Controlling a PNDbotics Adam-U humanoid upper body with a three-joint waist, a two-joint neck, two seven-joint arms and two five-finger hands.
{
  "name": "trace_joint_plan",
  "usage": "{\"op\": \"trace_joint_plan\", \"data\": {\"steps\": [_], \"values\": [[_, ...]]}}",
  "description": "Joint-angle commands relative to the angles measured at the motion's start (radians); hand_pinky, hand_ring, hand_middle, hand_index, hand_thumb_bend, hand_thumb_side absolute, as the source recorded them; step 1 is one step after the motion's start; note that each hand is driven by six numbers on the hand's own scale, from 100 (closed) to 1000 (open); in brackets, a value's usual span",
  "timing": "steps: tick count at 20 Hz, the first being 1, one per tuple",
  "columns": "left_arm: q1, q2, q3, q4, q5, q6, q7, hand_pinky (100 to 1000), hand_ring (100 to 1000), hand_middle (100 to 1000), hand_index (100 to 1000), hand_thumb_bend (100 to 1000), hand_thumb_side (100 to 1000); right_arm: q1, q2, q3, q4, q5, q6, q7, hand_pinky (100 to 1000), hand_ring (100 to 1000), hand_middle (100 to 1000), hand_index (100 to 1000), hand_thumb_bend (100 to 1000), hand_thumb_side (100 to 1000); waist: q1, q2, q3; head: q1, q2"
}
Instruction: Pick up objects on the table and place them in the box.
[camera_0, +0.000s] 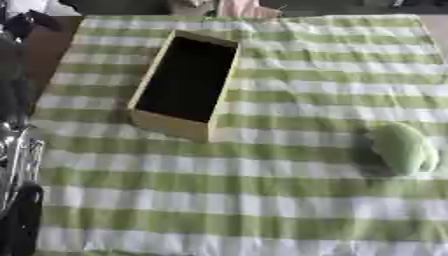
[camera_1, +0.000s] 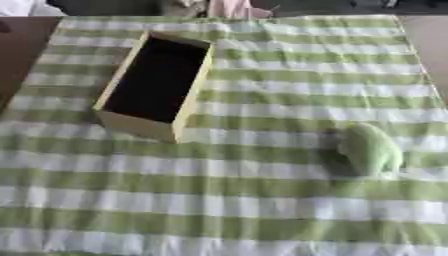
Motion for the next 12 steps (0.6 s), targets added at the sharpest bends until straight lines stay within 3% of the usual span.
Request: {"op": "trace_joint_plan", "data": {"steps": [1, 5, 12], "values": [[-0.015, 0.024, 0.005, -0.019, 0.001, -0.002, -0.002, 480, 841, 761, 712, 106, 743, -0.016, -0.028, -0.008, -0.013, -0.007, -0.001, 0.003, 656, 787, 774, 850, 100, 1000, -0.001, -0.013, 0.001, -0.007, -0.009], [-0.015, 0.024, 0.003, -0.019, 0.002, -0.002, -0.004, 480, 841, 762, 712, 105, 743, -0.018, -0.041, -0.006, -0.007, -0.003, -0.001, 0.007, 661, 790, 777, 851, 100, 1000, -0.002, -0.015, 0.001, -0.005, -0.009], [-0.007, 0.035, 0.003, -0.019, -0.003, 0.001, -0.005, 481, 841, 762, 712, 103, 741, -0.043, -0.151, 0.040, 0.077, 0.043, -0.008, 0.040, 709, 808, 790, 861, 100, 1000, -0.014, -0.026, -0.006, 0.006, 0.000]]}}
